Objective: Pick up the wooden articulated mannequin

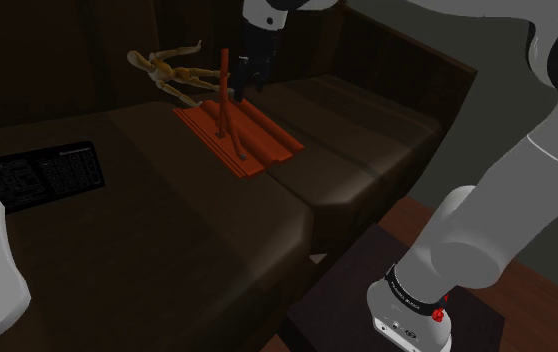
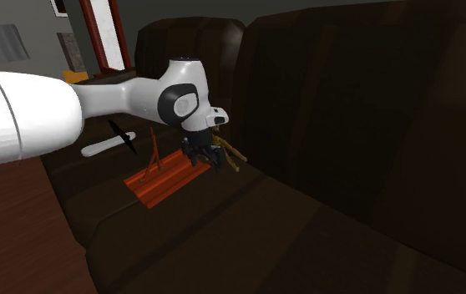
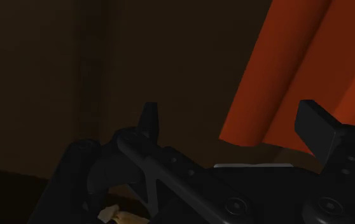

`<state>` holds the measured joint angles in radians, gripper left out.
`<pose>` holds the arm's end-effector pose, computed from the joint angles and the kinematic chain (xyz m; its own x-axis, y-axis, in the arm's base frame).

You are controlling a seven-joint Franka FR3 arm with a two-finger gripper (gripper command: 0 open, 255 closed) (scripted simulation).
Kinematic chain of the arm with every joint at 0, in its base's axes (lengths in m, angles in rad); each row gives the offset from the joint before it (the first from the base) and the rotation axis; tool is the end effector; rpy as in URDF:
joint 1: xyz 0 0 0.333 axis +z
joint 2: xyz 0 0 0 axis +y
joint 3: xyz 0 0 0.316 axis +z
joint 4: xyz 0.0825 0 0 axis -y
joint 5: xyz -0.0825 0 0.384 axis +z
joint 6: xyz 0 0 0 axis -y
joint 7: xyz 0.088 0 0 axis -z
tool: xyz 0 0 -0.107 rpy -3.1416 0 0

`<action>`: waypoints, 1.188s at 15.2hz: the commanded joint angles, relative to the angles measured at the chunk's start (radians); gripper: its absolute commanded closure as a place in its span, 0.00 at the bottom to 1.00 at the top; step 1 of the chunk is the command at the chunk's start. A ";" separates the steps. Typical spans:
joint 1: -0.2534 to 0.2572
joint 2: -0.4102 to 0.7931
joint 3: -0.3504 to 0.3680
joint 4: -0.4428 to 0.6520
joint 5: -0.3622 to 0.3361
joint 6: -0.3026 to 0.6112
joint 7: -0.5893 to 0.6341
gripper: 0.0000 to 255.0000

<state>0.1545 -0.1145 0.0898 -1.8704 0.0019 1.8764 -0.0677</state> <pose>0.5223 0.1325 0.5709 0.9448 0.3053 0.1189 0.3056 -0.9520 0.0165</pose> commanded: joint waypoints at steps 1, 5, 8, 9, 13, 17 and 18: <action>0.012 0.062 0.011 0.061 0.005 0.018 -0.018 0.00; 0.038 0.177 0.037 0.190 0.011 0.034 -0.050 0.00; 0.054 0.248 0.053 0.277 0.010 0.036 -0.067 0.00; 0.054 0.247 0.052 0.262 0.010 0.050 -0.068 0.00; 0.054 0.246 0.052 0.207 0.011 0.104 -0.069 0.00; 0.053 0.247 0.052 0.174 0.011 0.138 -0.070 0.00; 0.053 0.245 0.052 0.171 0.011 0.139 -0.071 1.00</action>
<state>0.2072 0.1304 0.1415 -1.6967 0.0133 2.0128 -0.1388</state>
